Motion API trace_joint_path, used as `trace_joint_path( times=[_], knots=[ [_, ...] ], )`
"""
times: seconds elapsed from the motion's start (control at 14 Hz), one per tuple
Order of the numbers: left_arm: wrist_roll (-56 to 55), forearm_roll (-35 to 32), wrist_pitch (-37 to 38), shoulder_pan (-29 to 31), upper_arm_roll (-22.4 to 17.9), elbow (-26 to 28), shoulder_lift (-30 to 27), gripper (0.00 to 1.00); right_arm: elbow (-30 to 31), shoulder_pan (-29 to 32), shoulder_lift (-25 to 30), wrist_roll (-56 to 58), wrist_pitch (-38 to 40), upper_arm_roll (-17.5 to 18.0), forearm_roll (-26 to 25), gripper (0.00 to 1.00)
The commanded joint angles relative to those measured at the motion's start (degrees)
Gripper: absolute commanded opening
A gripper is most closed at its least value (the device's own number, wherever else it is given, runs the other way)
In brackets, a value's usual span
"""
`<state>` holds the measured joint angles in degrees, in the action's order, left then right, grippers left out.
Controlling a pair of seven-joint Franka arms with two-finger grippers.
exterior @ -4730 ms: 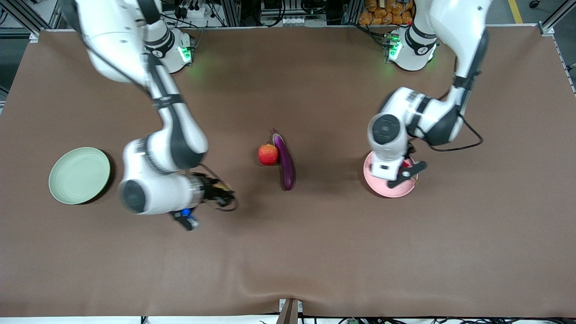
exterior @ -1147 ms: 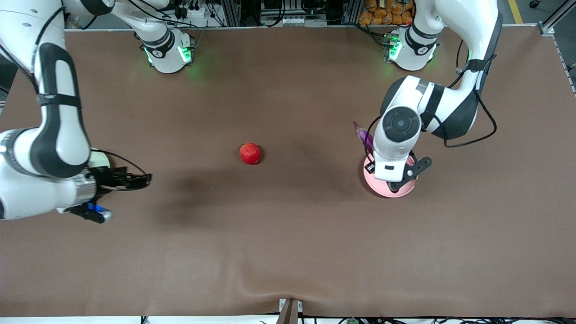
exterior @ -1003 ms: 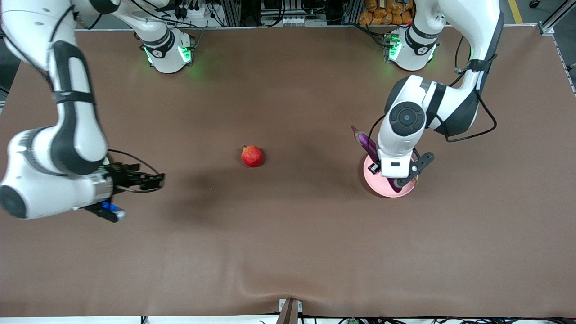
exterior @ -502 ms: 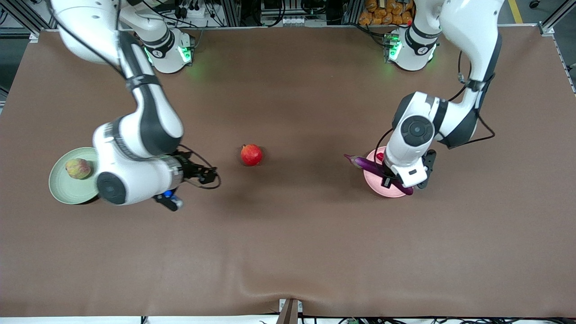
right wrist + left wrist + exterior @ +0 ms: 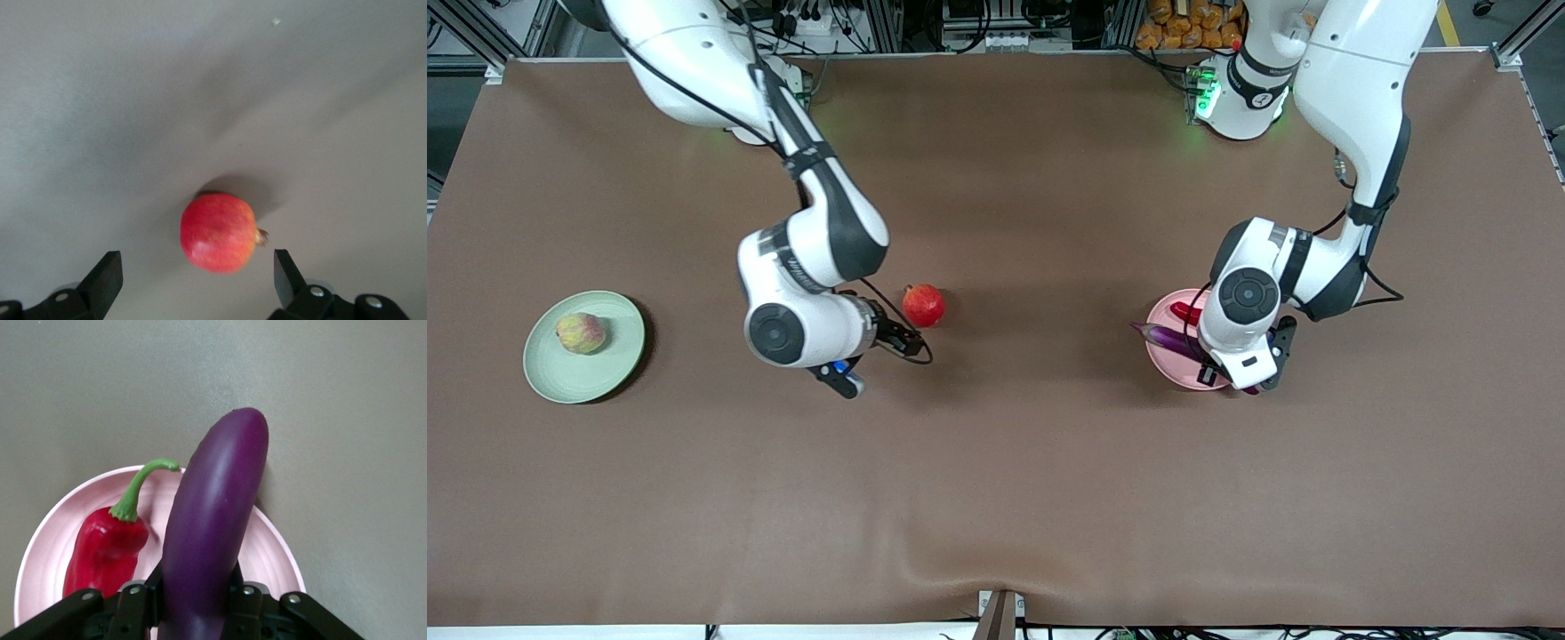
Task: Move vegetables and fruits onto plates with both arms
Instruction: 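Grasp the red apple with the right gripper while the left gripper lowers the eggplant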
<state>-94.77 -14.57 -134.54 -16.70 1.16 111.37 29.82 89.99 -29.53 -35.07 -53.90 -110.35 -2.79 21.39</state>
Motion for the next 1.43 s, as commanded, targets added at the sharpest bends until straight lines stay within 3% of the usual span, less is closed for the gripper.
trace_joint_path(
  times=[0.0,0.07,0.14,0.21,0.29,0.72,0.79,0.86,0.93,1.15,1.36],
  knots=[
    [-1.12,-1.6,-0.38,0.18,0.59,0.78,-0.46,0.14,5.37,-1.93,0.97,-0.68,-5.4,-0.55,1.29,1.0],
    [-1.12,-1.6,-0.38,0.0,0.59,1.13,-0.55,0.16,5.37,-3.16,0.88,-0.76,-5.66,-0.63,1.29,1.0],
    [-1.12,-1.6,-0.38,-0.17,0.59,1.13,-0.64,0.34,5.37,-3.6,0.71,-1.03,-6.62,-0.55,1.29,1.0],
    [-1.12,-1.6,-0.29,-0.35,0.59,1.13,-0.55,0.87,5.46,-4.3,-0.08,-1.81,-7.24,-0.55,1.29,1.0],
    [-1.38,-1.6,-0.03,-0.53,0.59,1.13,-0.64,1.0,5.46,-5.18,-0.61,-2.08,-7.42,-0.63,1.29,1.0],
    [-2.17,-1.6,0.68,-0.7,0.77,1.05,-1.51,1.0,9.5,-6.95,-1.84,-1.82,-11.9,-0.72,0.76,1.0],
    [-2.44,-1.6,1.46,-1.22,0.77,0.96,-1.6,1.0,10.2,-6.95,-1.76,-1.56,-12.51,-0.64,0.59,0.82],
    [-2.44,-1.6,1.99,-1.4,0.77,0.87,-2.12,1.0,10.29,-6.95,-1.58,-1.56,-12.43,-0.64,0.5,0.31],
    [-2.35,-1.6,2.69,-1.32,0.86,0.7,-2.57,1.0,10.03,-6.6,-1.49,-1.9,-12.26,-0.64,0.58,0.0],
    [-0.95,-1.51,5.24,-1.06,0.86,0.08,-4.67,1.0,10.03,-6.34,-0.97,-1.56,-10.86,-0.72,0.5,0.0],
    [6.23,-0.72,11.02,-0.53,1.3,-2.63,-6.17,1.0,6.36,-3.27,1.05,-0.33,-0.52,-1.16,0.32,0.0]
  ],
)
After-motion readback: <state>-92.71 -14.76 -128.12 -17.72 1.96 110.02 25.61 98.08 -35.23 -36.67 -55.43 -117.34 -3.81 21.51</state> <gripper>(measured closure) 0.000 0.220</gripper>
